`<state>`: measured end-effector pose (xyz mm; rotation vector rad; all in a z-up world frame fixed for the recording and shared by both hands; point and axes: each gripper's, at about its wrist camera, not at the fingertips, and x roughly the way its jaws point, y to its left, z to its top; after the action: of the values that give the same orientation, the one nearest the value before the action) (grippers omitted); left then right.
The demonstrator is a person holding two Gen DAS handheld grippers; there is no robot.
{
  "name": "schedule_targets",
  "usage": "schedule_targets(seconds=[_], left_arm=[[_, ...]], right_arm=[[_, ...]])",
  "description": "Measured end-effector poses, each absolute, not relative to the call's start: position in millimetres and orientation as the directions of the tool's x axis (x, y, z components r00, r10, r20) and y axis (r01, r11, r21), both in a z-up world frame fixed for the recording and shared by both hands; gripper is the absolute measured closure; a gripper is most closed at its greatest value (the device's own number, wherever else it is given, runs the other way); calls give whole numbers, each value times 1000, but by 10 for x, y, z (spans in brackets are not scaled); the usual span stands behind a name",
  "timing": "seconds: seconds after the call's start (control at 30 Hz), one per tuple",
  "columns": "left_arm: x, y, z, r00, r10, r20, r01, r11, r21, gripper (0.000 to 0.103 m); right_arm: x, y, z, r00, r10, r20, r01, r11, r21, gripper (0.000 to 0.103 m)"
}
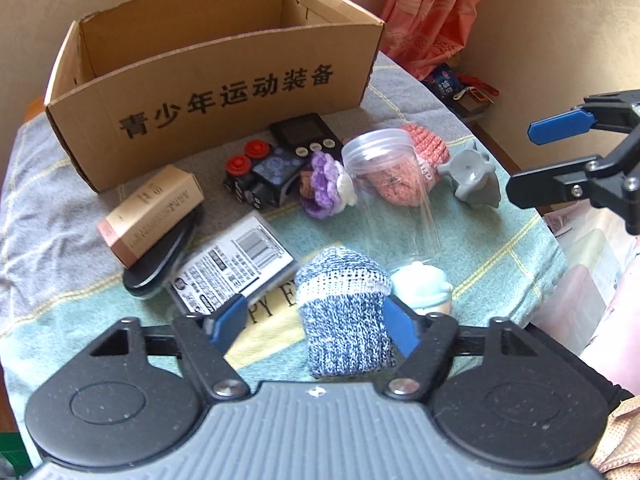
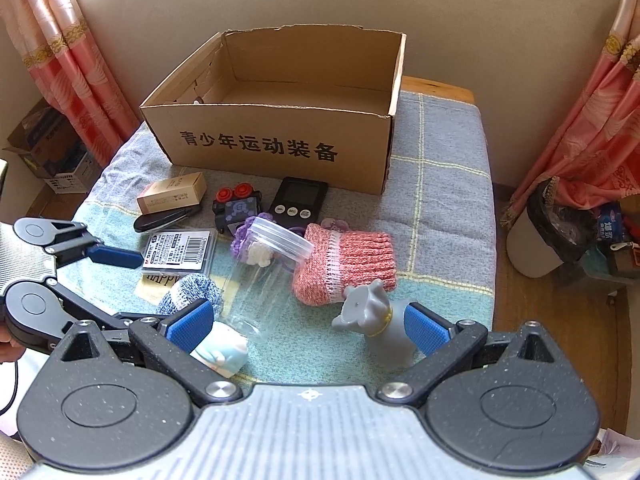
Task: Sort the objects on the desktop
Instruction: 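Move left tool to blue knit sock while right tool approaches grey toy dog, then close left tool on the blue knit sock while right tool grasps the grey dog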
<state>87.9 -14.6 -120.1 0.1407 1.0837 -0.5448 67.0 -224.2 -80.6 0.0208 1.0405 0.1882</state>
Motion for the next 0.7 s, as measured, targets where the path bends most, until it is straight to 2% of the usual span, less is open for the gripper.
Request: schedule_targets(seconds=[0.43,0.7], left_arm=[[920,-283,-1386,291,-394,-872,471,852,-229,36],[935,-331,-1389,285,-387,-877,455,860,-232,38]], right_arm=[[623,-2367,-940,482,144,-864,-110,988,104,0],[662,-2475,-1115,469,112,-876,-71,993,90,0]])
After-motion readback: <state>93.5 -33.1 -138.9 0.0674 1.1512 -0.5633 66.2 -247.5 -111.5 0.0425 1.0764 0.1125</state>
